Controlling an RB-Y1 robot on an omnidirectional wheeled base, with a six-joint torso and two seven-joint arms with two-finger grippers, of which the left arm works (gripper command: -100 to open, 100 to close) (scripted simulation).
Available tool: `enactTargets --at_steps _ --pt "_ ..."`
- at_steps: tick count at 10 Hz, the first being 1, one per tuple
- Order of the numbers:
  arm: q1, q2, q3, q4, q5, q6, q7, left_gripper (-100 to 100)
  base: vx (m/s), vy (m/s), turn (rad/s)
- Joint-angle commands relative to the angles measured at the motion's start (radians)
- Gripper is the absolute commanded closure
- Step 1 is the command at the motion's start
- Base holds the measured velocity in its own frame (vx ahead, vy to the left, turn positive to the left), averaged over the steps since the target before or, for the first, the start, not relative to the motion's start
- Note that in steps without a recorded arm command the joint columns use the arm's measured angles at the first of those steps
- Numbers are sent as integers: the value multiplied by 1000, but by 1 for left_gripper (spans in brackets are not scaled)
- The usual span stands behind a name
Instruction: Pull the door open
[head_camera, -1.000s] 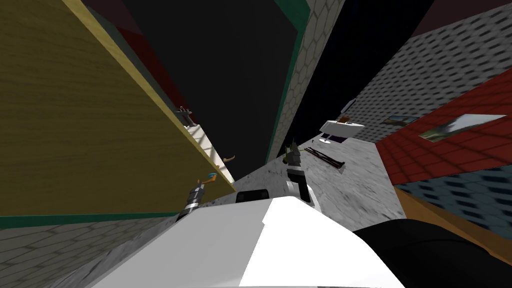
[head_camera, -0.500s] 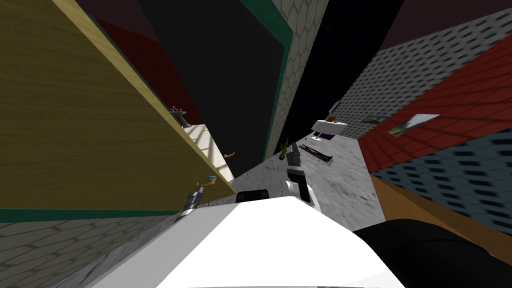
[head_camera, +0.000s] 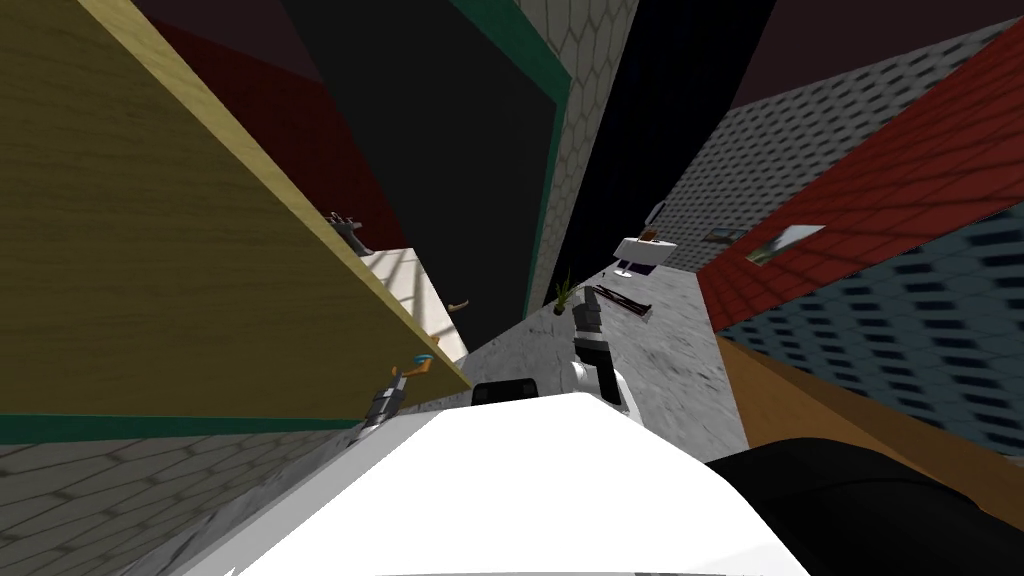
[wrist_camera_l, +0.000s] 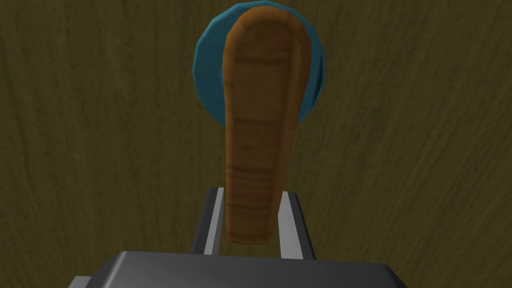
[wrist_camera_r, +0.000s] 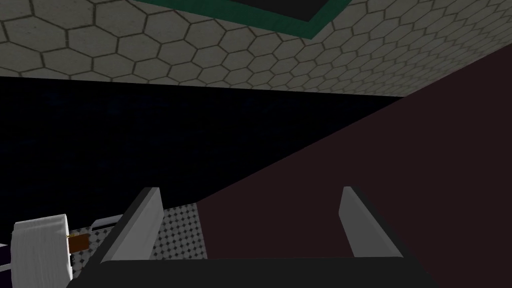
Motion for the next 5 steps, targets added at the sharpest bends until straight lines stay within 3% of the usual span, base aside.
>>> enactTargets --at_steps 1,5 --pt "0 4 -6 10 -4 -15 6 100 -132 3 -171" --pt "1 14 -22 35 -14 -54 20 100 -198 10 -136"
